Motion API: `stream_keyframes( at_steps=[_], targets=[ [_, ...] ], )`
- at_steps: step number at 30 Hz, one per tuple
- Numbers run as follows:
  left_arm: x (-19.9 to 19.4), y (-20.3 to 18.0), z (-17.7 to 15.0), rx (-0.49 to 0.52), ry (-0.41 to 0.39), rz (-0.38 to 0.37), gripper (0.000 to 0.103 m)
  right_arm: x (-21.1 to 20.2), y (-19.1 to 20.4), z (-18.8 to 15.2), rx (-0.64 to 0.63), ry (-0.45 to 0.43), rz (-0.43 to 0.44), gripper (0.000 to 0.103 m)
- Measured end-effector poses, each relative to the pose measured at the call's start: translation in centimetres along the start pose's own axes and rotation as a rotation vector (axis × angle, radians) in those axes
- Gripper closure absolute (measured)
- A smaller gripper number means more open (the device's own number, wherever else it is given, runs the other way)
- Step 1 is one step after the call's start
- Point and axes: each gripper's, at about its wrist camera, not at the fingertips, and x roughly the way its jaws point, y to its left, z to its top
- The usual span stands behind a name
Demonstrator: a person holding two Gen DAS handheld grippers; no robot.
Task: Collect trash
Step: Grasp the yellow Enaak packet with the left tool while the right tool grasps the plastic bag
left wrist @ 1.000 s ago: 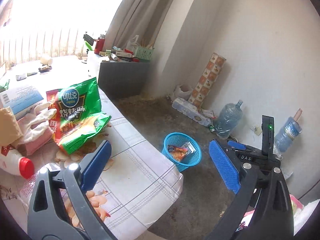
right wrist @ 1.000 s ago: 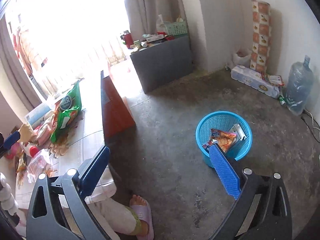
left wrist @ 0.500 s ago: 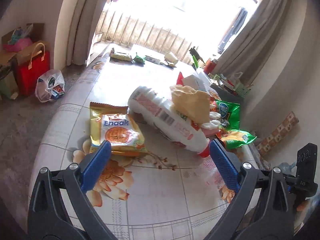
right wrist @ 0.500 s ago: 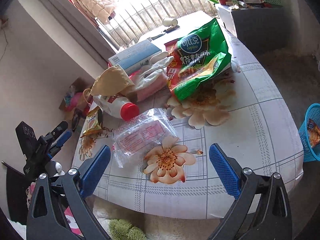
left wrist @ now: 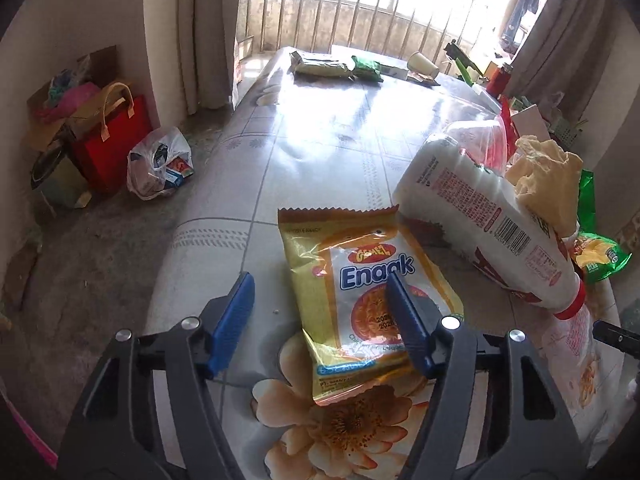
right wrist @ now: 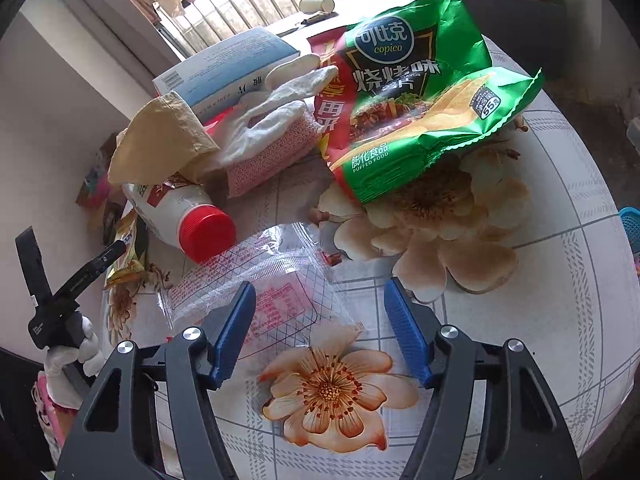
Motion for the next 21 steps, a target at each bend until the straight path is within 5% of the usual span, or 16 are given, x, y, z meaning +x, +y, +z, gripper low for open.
stream_keyframes(
  at_steps=[9,18,19,21],
  targets=[
    [-1.1,-1.9,-2.4,0.119,-0.007,0.037,0.084,-0.3,3.2,-1.2,-0.155,0.025,-0.081,0.065],
    [-3.4,-1.8,-4.6,0.100,-0.020,-0.035,0.095,-1.4,2.6,-1.5,-0.134,0.038,-0.038,0.080],
    [-3.8,-1.7,-4.7,0.091,-0.024,-0.050,0.095,-1.5,2.4,-1.6,-0.126,0.041,-0.023,0.091],
    [-4.5,-1.5,-5.0,0.075,-0.031,-0.074,0.097,-2.0,1.7,-1.7,-0.103,0.048,0.014,0.092]
  ],
)
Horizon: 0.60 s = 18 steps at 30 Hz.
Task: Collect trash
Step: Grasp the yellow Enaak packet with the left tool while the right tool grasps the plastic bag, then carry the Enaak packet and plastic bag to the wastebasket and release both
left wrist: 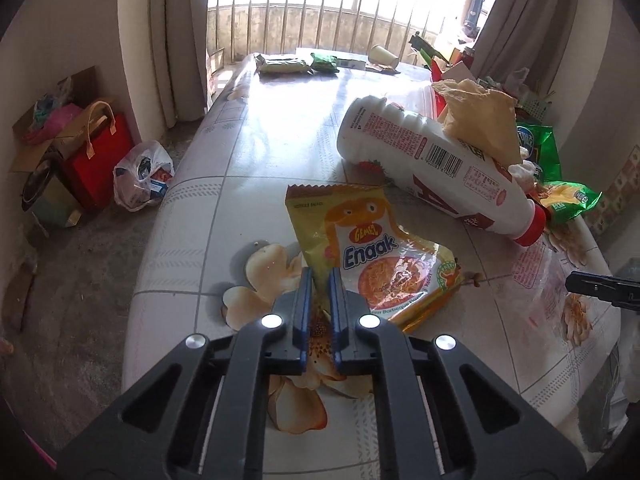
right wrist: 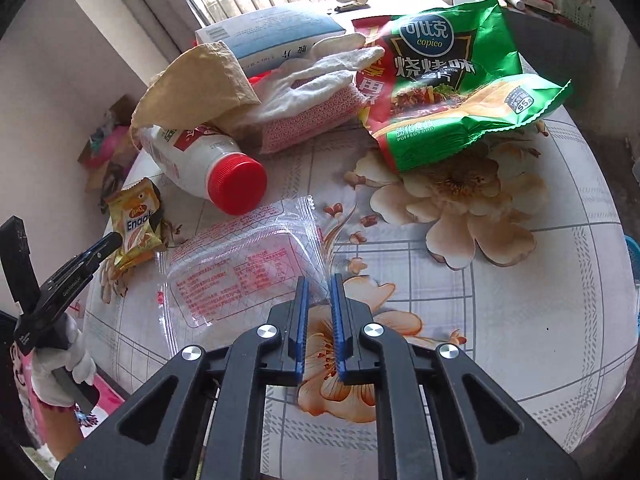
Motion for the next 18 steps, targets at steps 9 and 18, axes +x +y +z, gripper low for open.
stream_keyframes(
  at_steps=[9,18],
  targets=[
    [-3.4,0.0,-0.6,-0.027,-0.044,-0.056,0.099,-2.6,-2.2,-1.5,0.046,-0.024,0.093,0.097],
    [-6.6,-1.0,0.2,-0.023,-0.093,-0.106,0.101,-4.8,-3.5,-1.9,0.094,-0.084,0.124,0.098]
  ],
)
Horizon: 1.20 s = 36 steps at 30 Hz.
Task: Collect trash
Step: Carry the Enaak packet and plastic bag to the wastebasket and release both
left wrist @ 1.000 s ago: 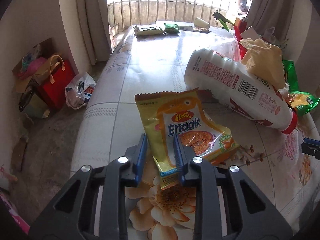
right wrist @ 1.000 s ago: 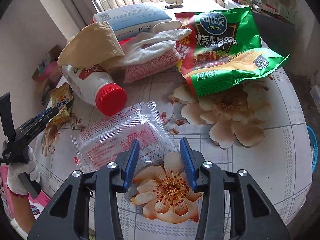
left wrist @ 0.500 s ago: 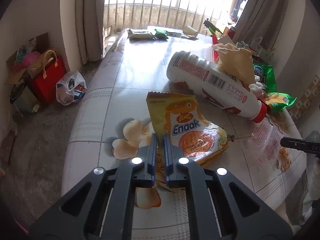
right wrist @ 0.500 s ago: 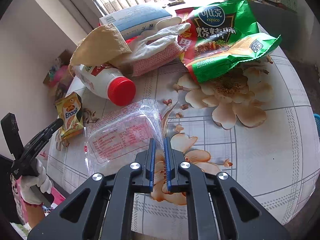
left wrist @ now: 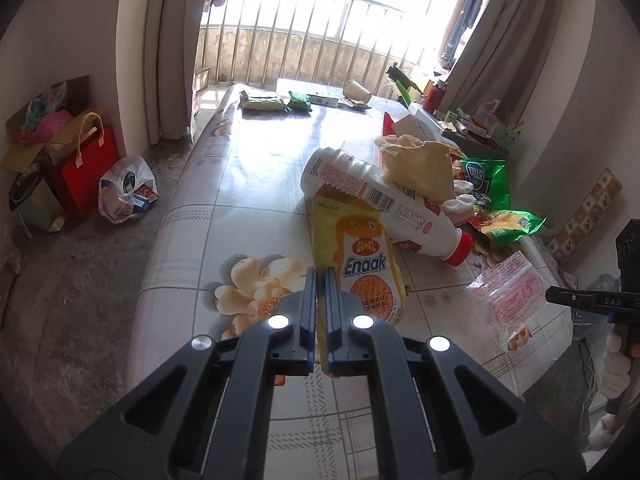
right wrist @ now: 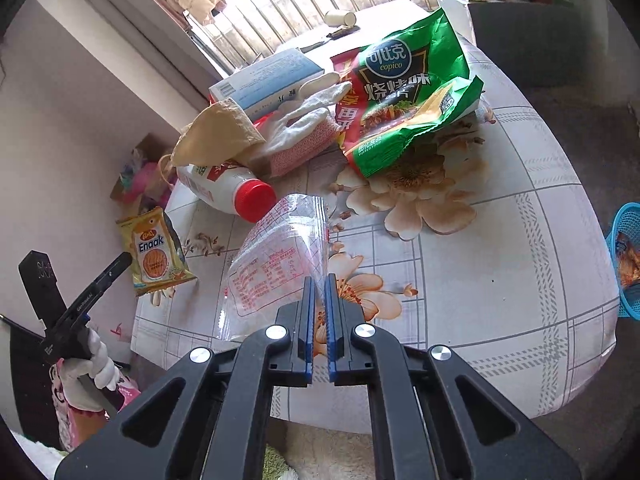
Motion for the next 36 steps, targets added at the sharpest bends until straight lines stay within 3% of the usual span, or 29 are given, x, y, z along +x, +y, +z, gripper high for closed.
stream_keyframes(
  at_steps=[15,21,29,33,36],
  targets=[
    [-3.5,-7.3,2.1,0.153,-0.075,-0.083,0.102,-5.3,-3.6,-2.0,0.064,-0.128,0.061,0.098],
    [-4.9,-12.3,3.2,0.238,-0.103,-0.172,0.102,-8.3,-6.8,-3.4,0.128,-0.202,0.081,0.098],
    [-3.8,-23.0,5.2,0.405,-0.089,-0.374,0.102,-14.1,-13.9,-6.4,0.284,-0.353,0.043,0.098],
    [-1.5,-30.5,5.4,0.515,-0.059,-0.483,0.102,-17.5,-19.0,-8.5,0.395,-0.442,-0.036,0.098],
    [1.8,-36.9,5.3,0.573,0.016,-0.556,0.102,-19.7,-23.4,-10.2,0.488,-0.499,-0.122,0.098]
  ],
)
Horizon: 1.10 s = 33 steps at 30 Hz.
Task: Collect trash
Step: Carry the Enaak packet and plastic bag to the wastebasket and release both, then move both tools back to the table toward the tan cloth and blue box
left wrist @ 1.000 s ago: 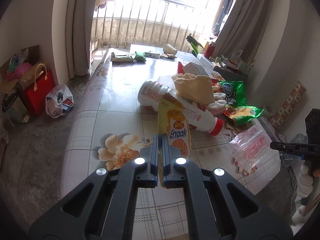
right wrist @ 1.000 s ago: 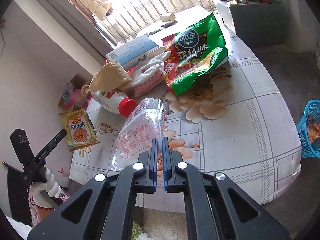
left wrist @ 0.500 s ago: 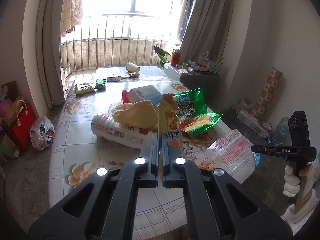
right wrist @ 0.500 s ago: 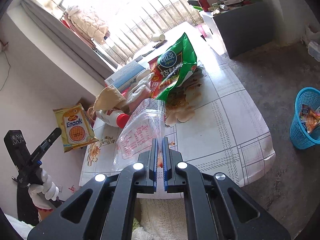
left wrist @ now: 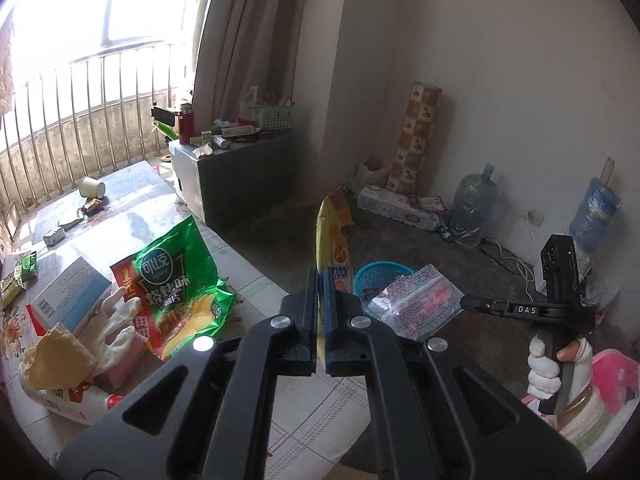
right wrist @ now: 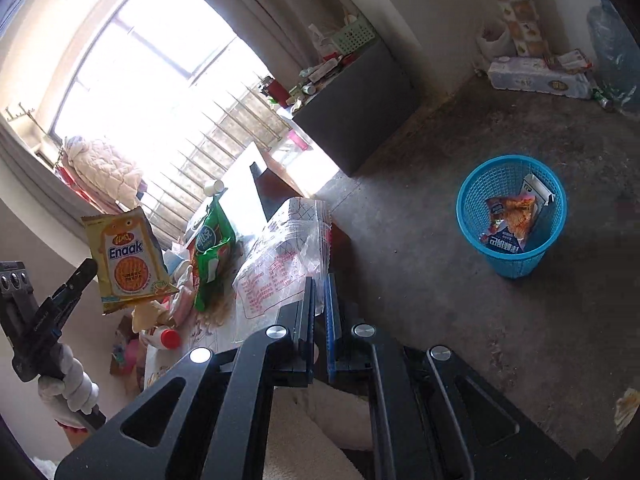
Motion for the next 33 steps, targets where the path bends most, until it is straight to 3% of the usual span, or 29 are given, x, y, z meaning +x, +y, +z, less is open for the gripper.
stream_keyframes(
  at_steps=[3,7,12,17,22,23,24,25,27,33],
  targets=[
    [7.2,-2.9,1.9,0.028,0.091,-0.063,0.102,-0.4,-4.4,1.4,0.065,-0.045,-0.122,0.098],
    [17.6,-6.9,2.7,0.088,0.231,-0.074,0.102,1.1,-10.2,3.1,0.161,-0.049,-0.237,0.098],
    [29.1,-10.4,1.7,0.093,0.396,-0.119,0.102,5.6,-16.1,4.8,0.251,-0.014,-0.327,0.098],
    [37.7,-12.7,0.5,0.106,0.494,-0.120,0.102,10.5,-20.4,7.0,0.311,0.017,-0.393,0.098],
    [43.9,-14.7,-0.1,0.090,0.533,-0.133,0.099,14.8,-24.1,8.5,0.368,0.024,-0.434,0.092],
    [45.1,-14.9,-0.3,0.068,0.543,-0.137,0.086,15.6,-25.0,8.5,0.375,0.028,-0.443,0.079],
    [46.4,-15.0,-0.5,0.046,0.558,-0.140,0.061,16.4,-25.7,8.5,0.388,0.034,-0.459,0.072],
    [47.1,-15.1,-0.9,0.033,0.567,-0.138,0.052,16.9,-26.4,8.2,0.404,0.034,-0.479,0.064],
    [47.8,-15.3,-1.3,0.029,0.570,-0.124,0.053,17.0,-27.3,7.4,0.442,0.038,-0.493,0.064],
    [44.3,-14.3,-0.9,0.020,0.531,-0.198,0.053,15.0,-27.3,4.9,0.466,0.024,-0.475,0.064]
  ],
)
